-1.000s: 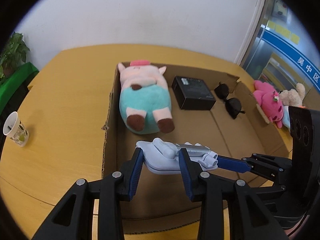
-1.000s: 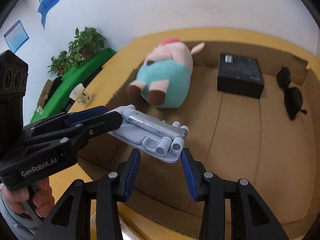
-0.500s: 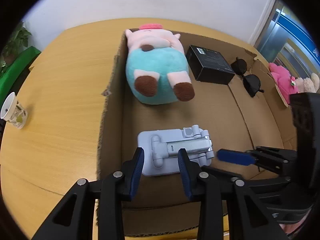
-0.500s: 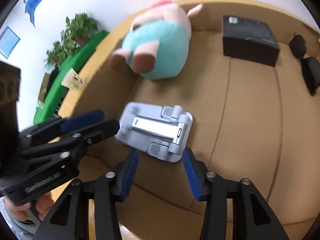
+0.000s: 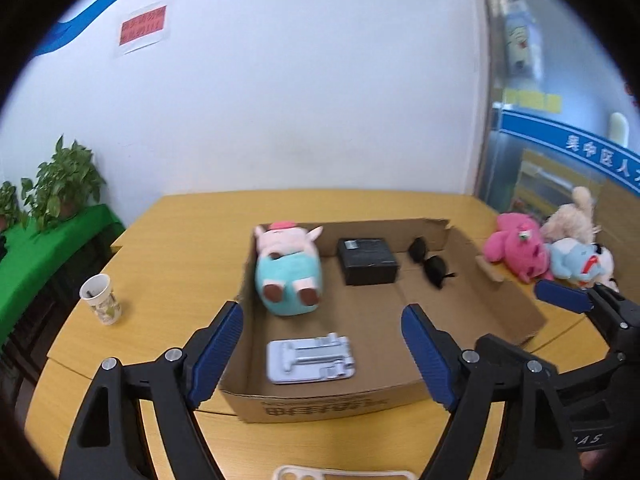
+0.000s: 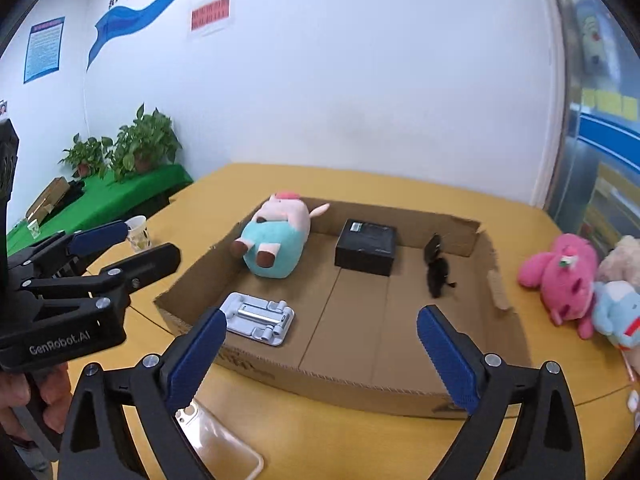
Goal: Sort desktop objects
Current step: 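Lower the phone stand into the box and open the left tool, then move the left tool down to the clear phone case on the table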
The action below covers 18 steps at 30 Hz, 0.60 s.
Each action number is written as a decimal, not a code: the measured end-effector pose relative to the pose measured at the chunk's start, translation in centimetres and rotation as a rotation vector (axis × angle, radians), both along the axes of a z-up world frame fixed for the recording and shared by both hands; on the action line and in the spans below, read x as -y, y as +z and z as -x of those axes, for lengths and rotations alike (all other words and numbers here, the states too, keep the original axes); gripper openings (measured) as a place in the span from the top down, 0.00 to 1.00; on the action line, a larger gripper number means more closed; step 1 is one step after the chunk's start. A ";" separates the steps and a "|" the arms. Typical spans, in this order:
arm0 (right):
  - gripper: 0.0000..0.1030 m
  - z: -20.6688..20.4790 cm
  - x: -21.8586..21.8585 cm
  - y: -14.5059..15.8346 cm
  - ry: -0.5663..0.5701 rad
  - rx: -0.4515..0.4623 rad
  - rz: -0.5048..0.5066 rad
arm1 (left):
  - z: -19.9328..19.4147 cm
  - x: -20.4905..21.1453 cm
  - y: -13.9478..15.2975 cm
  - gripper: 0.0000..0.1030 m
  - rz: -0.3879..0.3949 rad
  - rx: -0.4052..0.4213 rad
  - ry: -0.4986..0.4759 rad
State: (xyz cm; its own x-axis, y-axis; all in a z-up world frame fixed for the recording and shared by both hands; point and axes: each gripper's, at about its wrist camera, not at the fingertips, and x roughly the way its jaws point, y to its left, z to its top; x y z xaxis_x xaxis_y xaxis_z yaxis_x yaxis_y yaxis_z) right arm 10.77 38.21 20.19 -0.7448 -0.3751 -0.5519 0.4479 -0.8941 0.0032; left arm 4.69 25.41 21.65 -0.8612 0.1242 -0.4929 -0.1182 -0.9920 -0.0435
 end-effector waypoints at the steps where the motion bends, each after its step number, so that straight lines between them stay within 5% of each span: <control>1: 0.05 -0.6 -0.4 0.3 -0.005 -0.010 -0.001 | -0.3 -0.4 0.3 0.21 -0.007 -0.003 -0.010; 18: 0.05 -4.6 -4.2 0.4 -0.030 -0.008 0.028 | -3.9 -4.2 0.9 0.21 0.016 -0.015 -0.061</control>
State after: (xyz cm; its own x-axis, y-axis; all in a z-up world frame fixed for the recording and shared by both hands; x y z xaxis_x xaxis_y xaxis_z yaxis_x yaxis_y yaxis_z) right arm 15.39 42.41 20.59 -0.7605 -0.3677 -0.5352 0.4208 -0.9068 0.0250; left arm 8.63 29.56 22.57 -0.8594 0.1689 -0.4827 -0.1789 -0.9835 -0.0256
